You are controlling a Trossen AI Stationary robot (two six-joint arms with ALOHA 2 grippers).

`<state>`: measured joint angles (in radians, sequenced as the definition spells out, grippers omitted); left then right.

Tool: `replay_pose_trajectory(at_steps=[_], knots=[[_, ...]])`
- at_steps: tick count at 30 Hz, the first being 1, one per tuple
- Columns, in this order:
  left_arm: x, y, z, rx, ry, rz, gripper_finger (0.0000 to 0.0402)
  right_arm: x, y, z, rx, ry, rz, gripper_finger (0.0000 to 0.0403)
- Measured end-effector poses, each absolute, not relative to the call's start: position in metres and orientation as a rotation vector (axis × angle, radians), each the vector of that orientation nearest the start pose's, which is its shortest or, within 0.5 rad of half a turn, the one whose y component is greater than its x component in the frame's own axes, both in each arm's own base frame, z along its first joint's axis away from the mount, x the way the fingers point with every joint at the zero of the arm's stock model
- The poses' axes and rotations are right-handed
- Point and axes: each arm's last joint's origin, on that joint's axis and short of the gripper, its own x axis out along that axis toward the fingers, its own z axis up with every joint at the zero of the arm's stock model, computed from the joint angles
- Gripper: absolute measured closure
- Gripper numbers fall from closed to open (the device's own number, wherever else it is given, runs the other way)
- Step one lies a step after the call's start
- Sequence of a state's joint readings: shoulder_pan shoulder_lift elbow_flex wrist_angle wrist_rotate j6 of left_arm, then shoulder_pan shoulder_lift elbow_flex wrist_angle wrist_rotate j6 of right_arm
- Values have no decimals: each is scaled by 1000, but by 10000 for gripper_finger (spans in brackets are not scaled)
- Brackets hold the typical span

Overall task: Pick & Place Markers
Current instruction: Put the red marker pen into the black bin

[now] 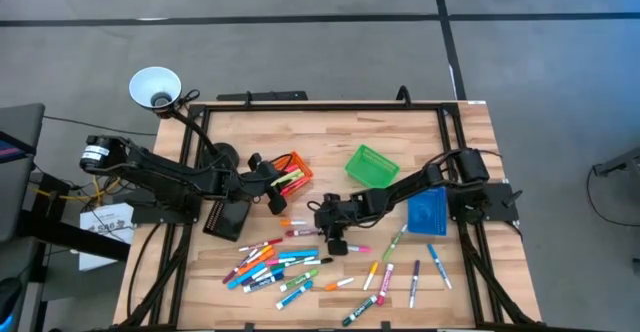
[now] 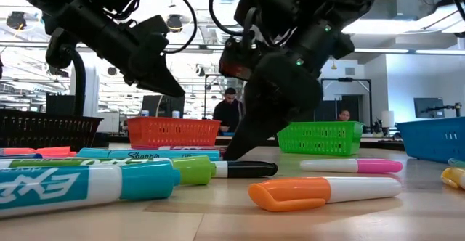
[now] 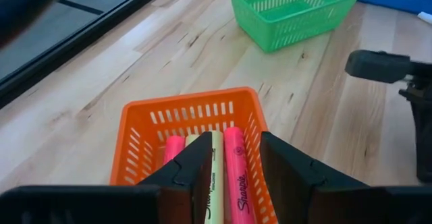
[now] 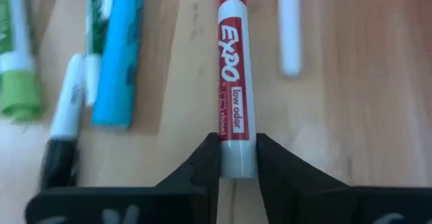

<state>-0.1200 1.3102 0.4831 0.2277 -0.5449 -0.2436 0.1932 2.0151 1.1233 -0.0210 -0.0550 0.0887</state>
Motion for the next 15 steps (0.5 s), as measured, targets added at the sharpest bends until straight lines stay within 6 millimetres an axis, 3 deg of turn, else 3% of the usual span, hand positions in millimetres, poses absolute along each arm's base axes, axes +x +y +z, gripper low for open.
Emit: replay_pose_trajectory(at_steps=[5, 11, 15], knots=[[239, -14, 167, -38, 510, 477, 279, 379, 79, 131, 16, 924, 197, 311], [239, -14, 168, -45, 494, 476, 279, 363, 72, 164, -18, 952, 79, 338], [242, -16, 170, -75, 474, 413, 279, 357, 68, 176, -28, 944, -35, 337]])
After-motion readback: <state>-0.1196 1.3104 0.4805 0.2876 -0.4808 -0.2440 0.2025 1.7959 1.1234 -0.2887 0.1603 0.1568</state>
